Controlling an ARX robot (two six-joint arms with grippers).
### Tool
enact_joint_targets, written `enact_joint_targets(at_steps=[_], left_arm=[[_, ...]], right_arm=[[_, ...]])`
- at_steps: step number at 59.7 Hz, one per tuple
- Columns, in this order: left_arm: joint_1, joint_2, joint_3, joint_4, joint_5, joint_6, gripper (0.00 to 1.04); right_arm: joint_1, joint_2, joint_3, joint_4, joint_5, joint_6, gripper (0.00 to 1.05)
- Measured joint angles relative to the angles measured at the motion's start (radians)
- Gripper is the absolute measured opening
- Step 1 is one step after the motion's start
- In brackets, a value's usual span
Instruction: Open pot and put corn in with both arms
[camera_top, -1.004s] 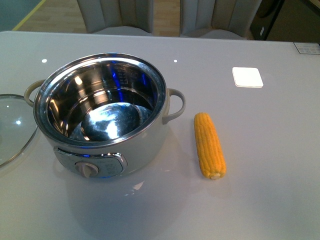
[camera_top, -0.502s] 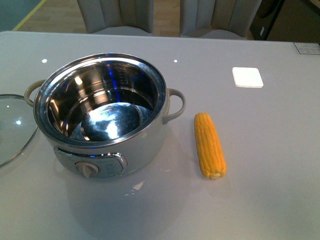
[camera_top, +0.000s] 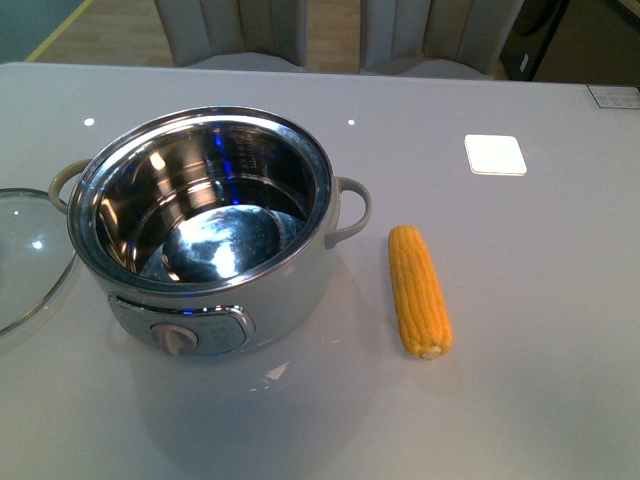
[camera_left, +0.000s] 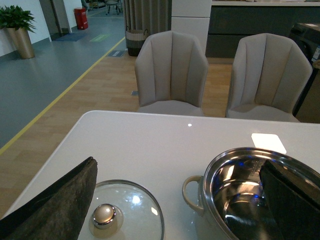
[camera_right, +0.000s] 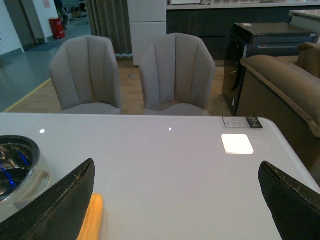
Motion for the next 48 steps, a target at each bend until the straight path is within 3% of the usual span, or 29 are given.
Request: enact_joint_targets(at_steps=[10,15,28,30,37,48], left_arm=[[-0.072,-0.07,-0.048,0.023,-0.105,-0.017,0.69],[-0.128,-0.139,-0.073,-0.023,-0.158,-0.018,0.46],[-0.193,-0.235,-0.096,-0.093,-0.219,-0.02,0.09],[-0.229,-0.253,-0.097,-0.109,-0.282,-0.023,0.03],[-0.311,-0.291,-0.13,-0.105,-0.326,-0.024,0.04],[-0.314,-0.365,-0.13,-0.175,-0.338,-0.025,0.04]], right_arm=[[0.0,0.0,0.0,0.0,0.0,0.0,0.96],[0.0,0.0,0.0,0.0,0.0,0.0,0.96],[0.0,0.0,0.0,0.0,0.0,0.0,0.96],[0.0,0.0,0.0,0.0,0.0,0.0,0.96],[0.0,0.0,0.0,0.0,0.0,0.0,0.96],[0.0,0.0,0.0,0.0,0.0,0.0,0.96]])
